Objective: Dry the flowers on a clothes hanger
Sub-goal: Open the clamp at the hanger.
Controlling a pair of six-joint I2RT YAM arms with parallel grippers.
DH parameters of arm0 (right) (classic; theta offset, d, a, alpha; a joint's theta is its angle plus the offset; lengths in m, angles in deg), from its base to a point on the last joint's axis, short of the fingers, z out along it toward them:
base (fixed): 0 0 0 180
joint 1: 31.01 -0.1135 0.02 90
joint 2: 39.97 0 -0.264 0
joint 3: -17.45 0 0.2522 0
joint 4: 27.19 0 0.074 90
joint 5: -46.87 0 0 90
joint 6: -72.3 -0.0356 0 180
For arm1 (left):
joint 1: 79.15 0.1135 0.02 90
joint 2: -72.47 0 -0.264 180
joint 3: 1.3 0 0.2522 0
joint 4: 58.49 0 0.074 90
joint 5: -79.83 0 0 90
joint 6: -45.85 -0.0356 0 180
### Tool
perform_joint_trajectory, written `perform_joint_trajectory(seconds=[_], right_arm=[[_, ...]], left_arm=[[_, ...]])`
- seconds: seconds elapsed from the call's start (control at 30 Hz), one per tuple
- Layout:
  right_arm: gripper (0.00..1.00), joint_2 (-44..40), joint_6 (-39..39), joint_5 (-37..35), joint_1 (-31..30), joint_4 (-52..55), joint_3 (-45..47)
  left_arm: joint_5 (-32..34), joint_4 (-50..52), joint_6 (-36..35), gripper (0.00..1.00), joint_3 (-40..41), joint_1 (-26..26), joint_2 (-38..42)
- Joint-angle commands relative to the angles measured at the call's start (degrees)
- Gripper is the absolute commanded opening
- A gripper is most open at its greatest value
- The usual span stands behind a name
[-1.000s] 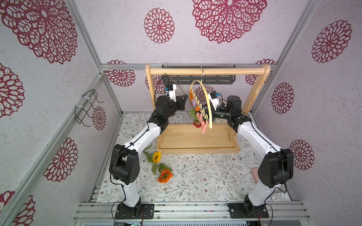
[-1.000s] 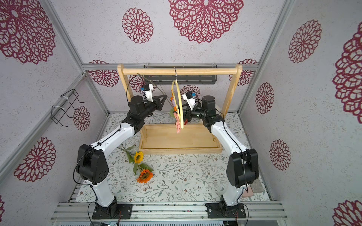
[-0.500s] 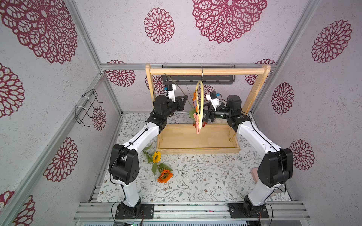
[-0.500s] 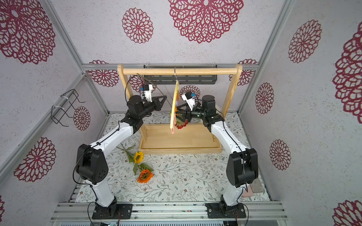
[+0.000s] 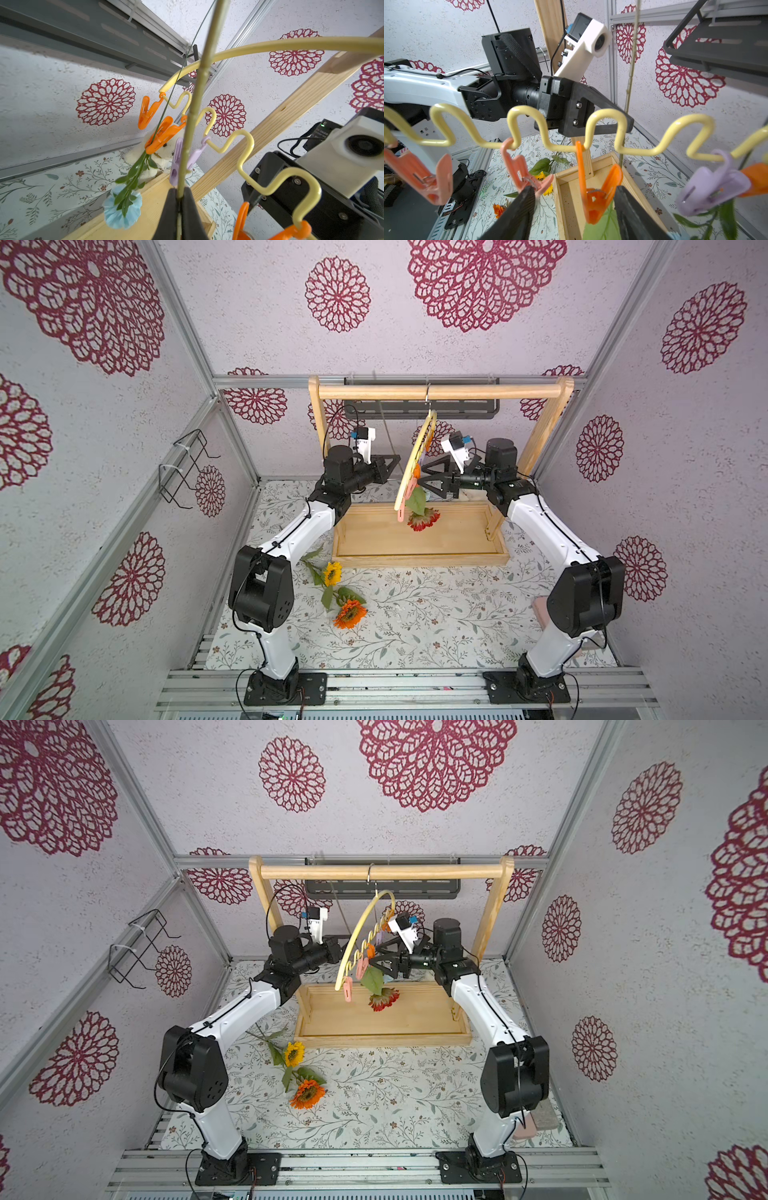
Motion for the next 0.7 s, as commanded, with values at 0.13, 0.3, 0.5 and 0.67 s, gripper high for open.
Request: perform_joint_trajectory(seconds=[0.13, 0.3, 0.5, 0.67], right_arm=[[0.71, 0.8, -1.2, -1.2, 0.0, -2.6, -1.7], [0.73, 1.5, -2.4, -3.2, -0.4, -4.5, -2.1], [0.73, 3.0, -3.4, -2.9, -1.6, -5.6, -4.0], [0.72, 4.4, -4.4, -4.5, -2.1, -5.6, -5.7]], left_arm=[[-3.5, 1.0, 0.7, 0.00, 0.7, 1.0, 3.3], [-4.6, 1.5, 1.0, 0.00, 0.9, 1.1, 3.4], [-5.8, 2.2, 1.0, 0.00, 0.9, 1.1, 3.6], [-6.4, 2.6, 0.9, 0.00, 1.0, 1.1, 3.7]])
